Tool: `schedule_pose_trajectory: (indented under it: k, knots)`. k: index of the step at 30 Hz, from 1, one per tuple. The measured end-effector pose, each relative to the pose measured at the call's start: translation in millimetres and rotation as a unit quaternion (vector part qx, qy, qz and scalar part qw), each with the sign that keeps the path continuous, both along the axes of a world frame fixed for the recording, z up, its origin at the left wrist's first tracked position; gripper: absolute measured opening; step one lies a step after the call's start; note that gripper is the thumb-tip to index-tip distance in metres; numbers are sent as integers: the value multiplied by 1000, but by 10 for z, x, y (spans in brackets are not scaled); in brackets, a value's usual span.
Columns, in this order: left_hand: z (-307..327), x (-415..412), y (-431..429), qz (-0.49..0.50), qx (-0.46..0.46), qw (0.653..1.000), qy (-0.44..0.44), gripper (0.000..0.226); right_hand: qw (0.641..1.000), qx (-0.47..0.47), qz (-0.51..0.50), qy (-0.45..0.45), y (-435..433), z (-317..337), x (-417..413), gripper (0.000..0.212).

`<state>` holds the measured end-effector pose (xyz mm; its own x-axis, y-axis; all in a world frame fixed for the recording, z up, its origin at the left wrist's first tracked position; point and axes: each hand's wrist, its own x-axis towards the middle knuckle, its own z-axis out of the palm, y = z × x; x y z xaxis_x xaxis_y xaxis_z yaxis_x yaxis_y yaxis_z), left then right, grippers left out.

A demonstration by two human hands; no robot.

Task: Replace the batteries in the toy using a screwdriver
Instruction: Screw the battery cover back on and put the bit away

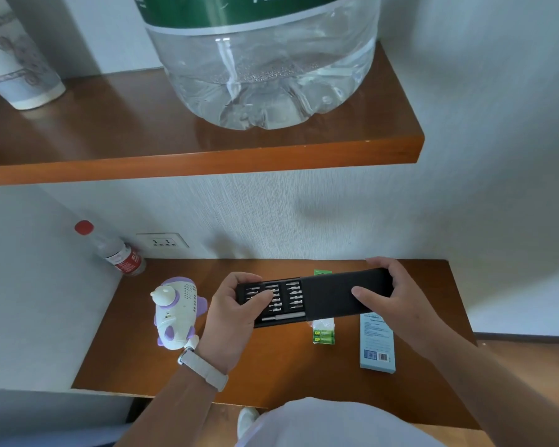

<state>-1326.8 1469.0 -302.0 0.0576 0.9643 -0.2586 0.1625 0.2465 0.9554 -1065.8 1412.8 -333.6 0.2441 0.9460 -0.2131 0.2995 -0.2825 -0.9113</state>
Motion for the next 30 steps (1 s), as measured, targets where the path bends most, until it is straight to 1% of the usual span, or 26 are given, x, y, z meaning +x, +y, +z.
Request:
schedule_pose_trajectory:
  k: [3,6,8,11,15,22,25,30]
  knots:
    - [-12,12,-17,-20,-15,1000,-17,21,998,-19,-32,45,-13,-15,-4,56]
    - [-28,18,-18,-23,-23,999,-16,21,997,-34,-36,64,-18,-24,-4,51]
    - [-41,19,-12,-21,-29,999,-24,22,998,-32,-30,55,-16,-7,-22,46]
    - [-22,59,-25,-36,-21,999,-16,23,999,-31,-14,38,8,52,-111,43]
    - [-4,100,-8,-26,-5,999,-19,24,999,-27,-16,30,41,95,-233,44]
    - [-46,120,54,-54,-8,998,-15,27,999,-37,-6,33,61,77,-353,46]
    - [-70,131,55,-60,-19,998,-14,27,998,-54,-2,25,61,57,-395,46]
    - [-139,146,95,-90,-45,994,-30,27,996,-82,4,46,3,54,-538,51]
